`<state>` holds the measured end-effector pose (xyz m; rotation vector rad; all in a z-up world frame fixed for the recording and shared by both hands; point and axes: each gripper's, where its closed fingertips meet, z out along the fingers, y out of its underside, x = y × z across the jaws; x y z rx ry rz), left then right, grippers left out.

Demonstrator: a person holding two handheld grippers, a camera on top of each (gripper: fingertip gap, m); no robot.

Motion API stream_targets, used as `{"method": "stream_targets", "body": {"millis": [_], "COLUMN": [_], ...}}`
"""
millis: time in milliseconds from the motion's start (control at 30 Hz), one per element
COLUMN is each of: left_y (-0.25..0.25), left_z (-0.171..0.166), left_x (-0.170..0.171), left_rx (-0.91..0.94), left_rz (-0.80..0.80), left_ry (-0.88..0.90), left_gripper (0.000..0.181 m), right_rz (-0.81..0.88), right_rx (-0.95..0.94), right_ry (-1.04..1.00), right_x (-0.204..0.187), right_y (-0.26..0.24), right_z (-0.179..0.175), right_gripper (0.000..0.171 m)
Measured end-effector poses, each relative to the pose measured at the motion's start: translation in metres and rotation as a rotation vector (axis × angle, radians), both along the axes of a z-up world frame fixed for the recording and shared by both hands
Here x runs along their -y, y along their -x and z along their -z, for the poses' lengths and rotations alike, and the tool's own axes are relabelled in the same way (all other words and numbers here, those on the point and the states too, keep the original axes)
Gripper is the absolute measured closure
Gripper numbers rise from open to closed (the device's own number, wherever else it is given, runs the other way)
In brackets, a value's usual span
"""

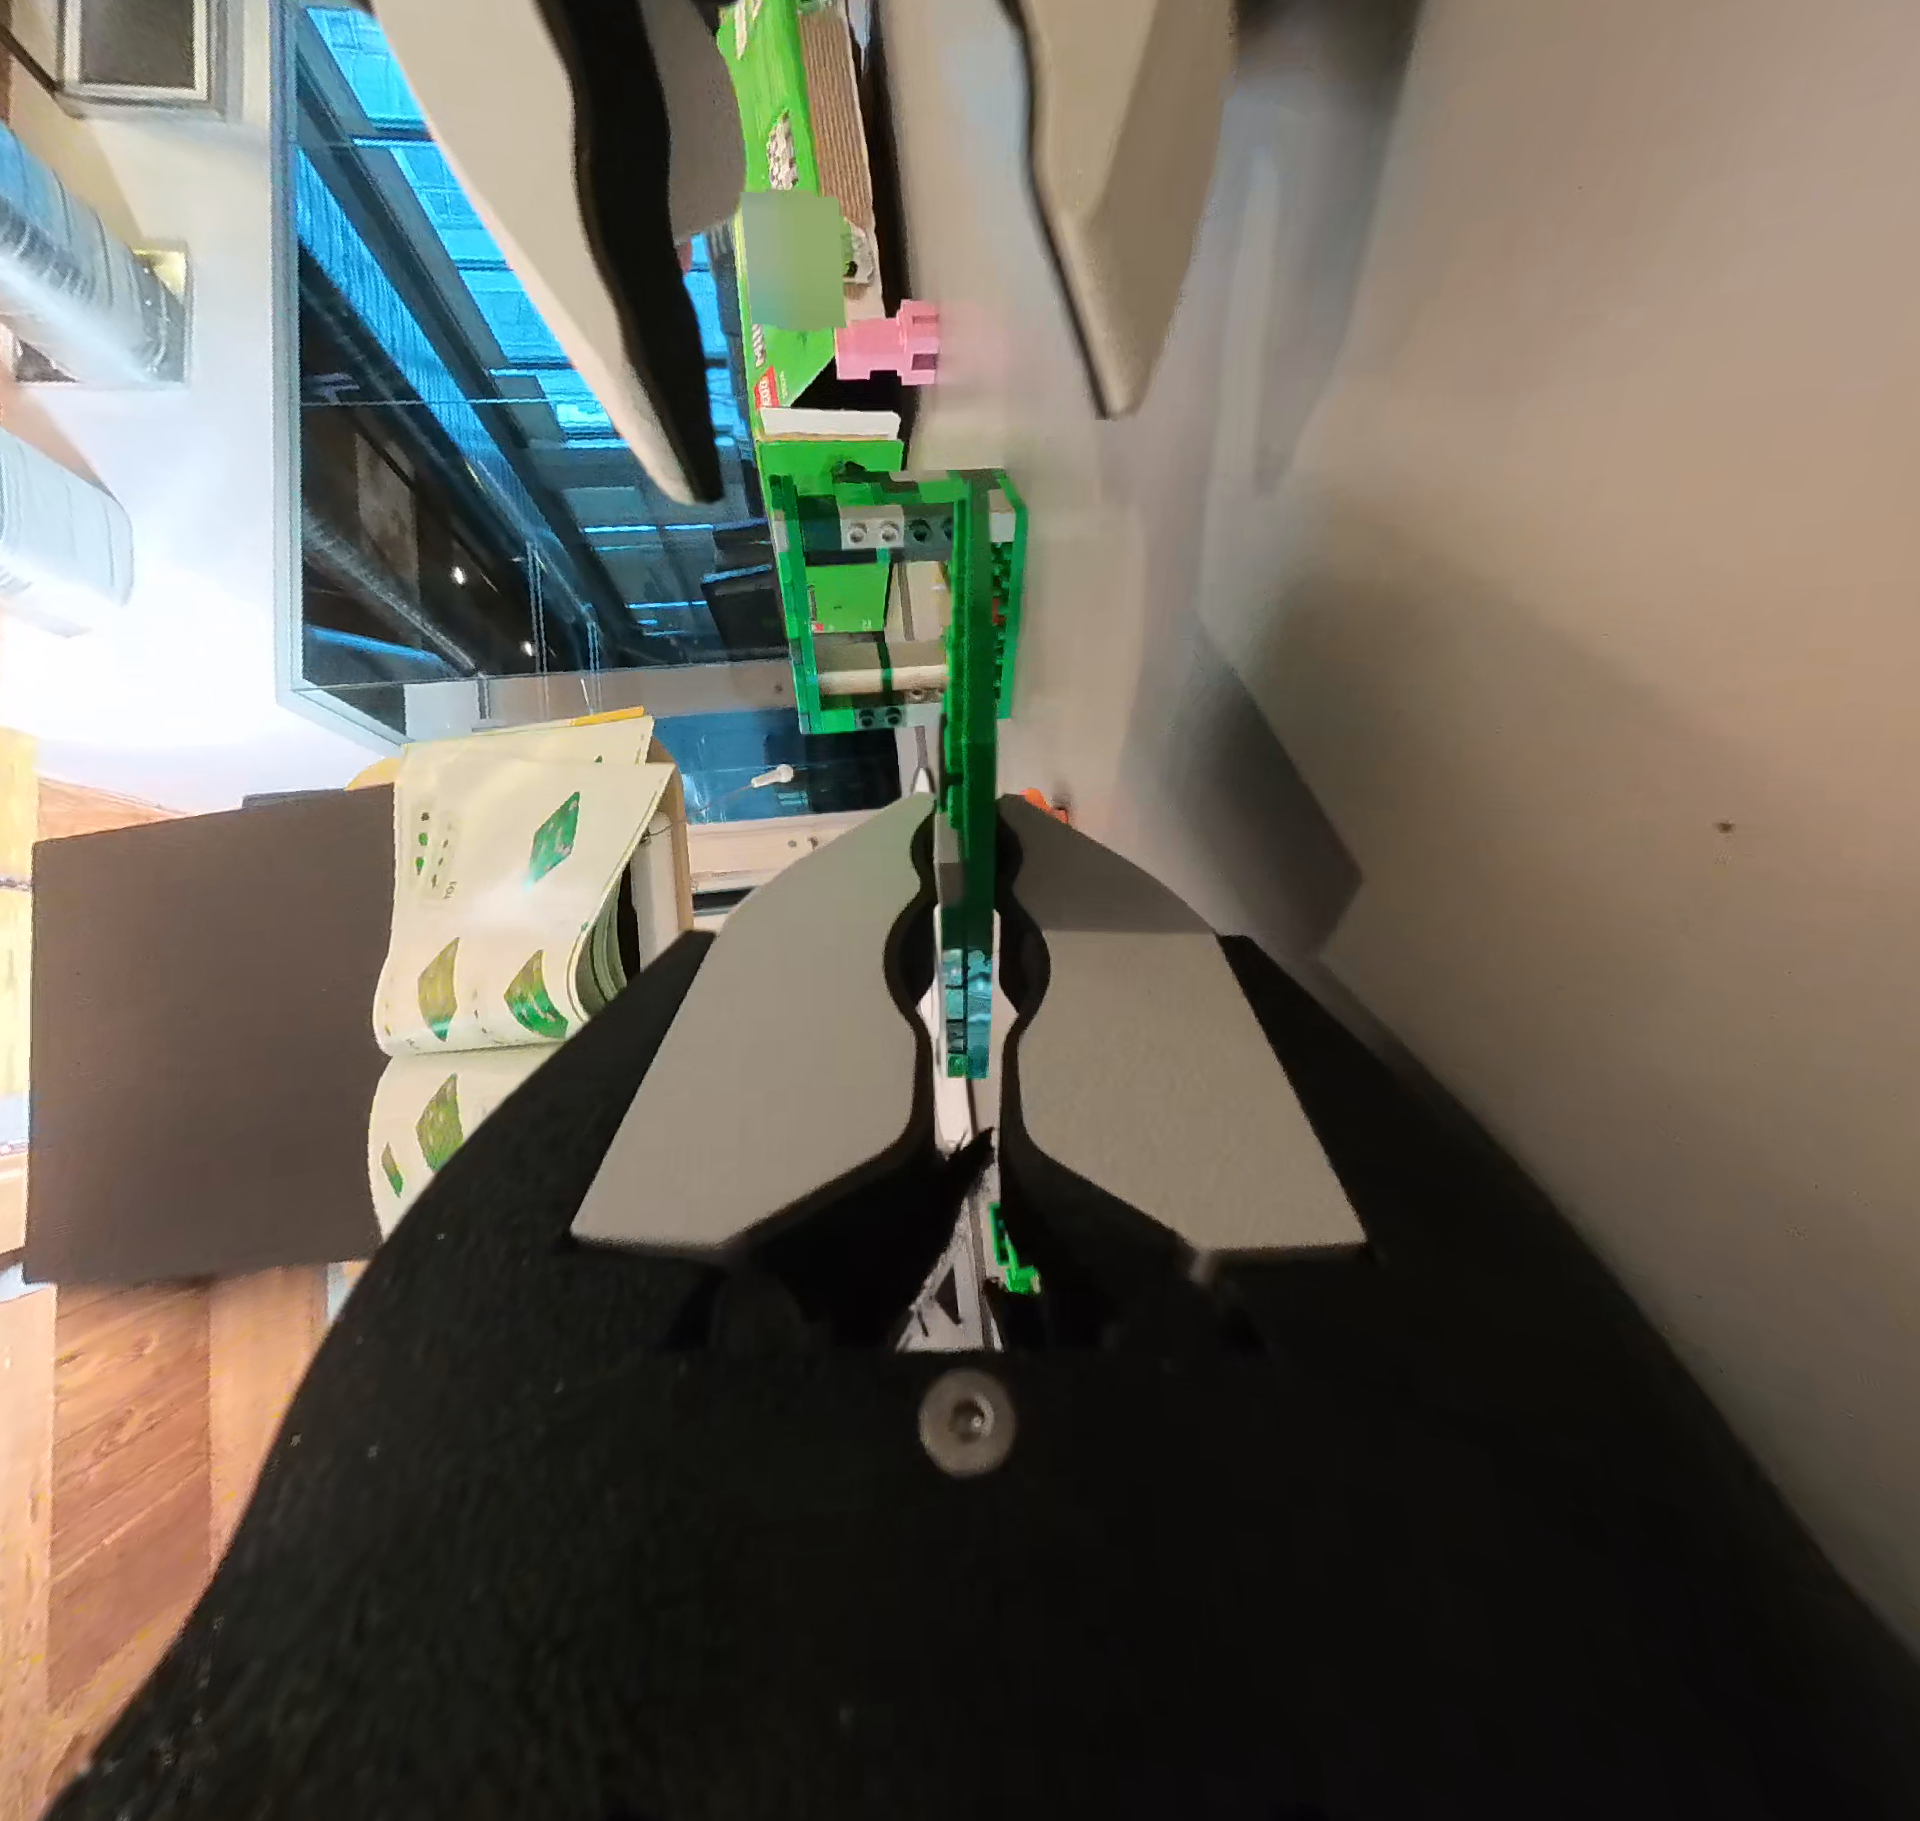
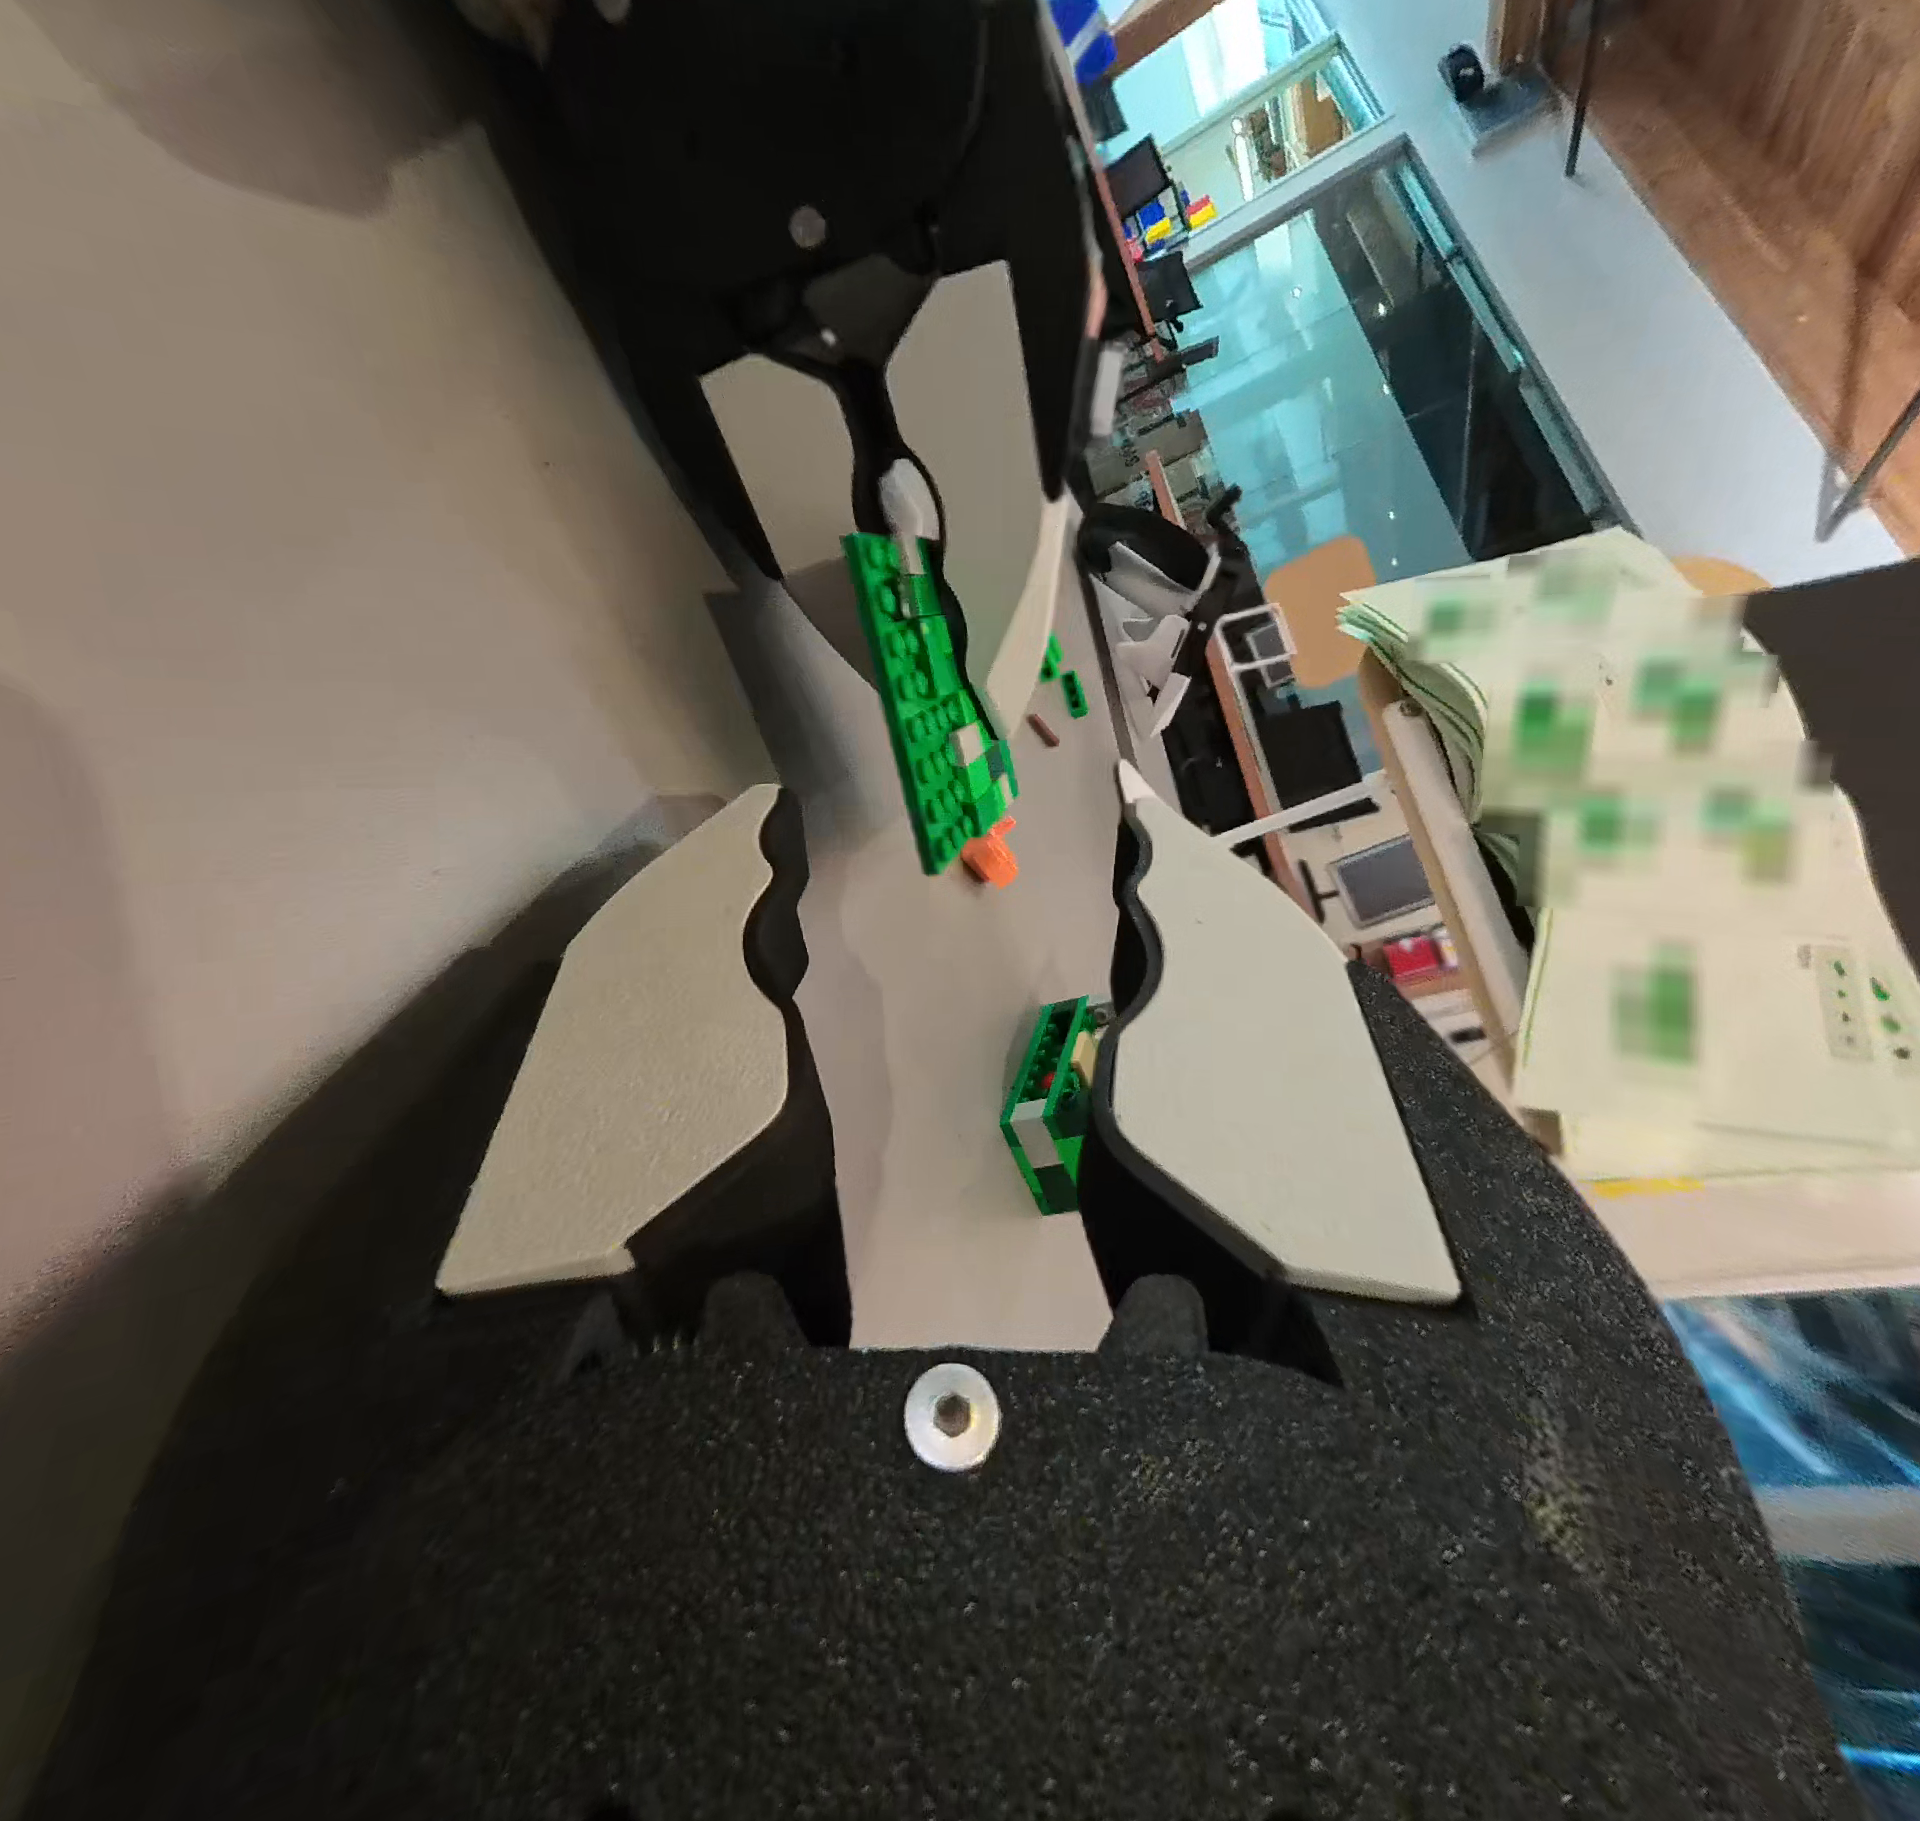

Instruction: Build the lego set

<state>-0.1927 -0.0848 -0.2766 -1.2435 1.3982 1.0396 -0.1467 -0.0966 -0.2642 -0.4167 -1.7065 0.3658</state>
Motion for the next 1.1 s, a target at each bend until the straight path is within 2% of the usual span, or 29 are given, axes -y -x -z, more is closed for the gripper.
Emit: {"method": "stream_targets", "body": {"millis": [133,200,400,700,933,1100], "left_y": [-0.004,-0.003,0.003,0.008,0.004,0.005], "left_z": [0.002,0.002,0.001,0.003,0.004,0.003], "left_x": [0.002,0.000,-0.005,-0.008,0.007,0.007], "left_rx": [-0.056,-0.078,-0.079,-0.085,-0.168,-0.197], "left_rz": [0.019,-0.007,-0.048,-0.065,0.006,0.002], "left_ry": [-0.020,-0.041,-0.061,-0.051,-0.048,-0.053], "left_gripper": [0.175,0.175,0.175,0.175,0.175,0.176], "right_rz": [0.026,0.042,0.107,0.132,0.071,0.051], "right_rx": [-0.060,-0.101,-0.138,-0.137,-0.165,-0.186], "right_ry": [0.175,0.244,0.326,0.286,0.564,0.637], "right_x": [-0.013,-0.023,-0.043,-0.043,-0.044,-0.049], "right_y": [0.000,0.001,0.004,0.005,0.001,-0.001], "right_z": [-0.017,-0.026,-0.033,-0.031,-0.045,-0.050], "right_gripper": [0.123,0.132,0.144,0.149,0.150,0.151]}}
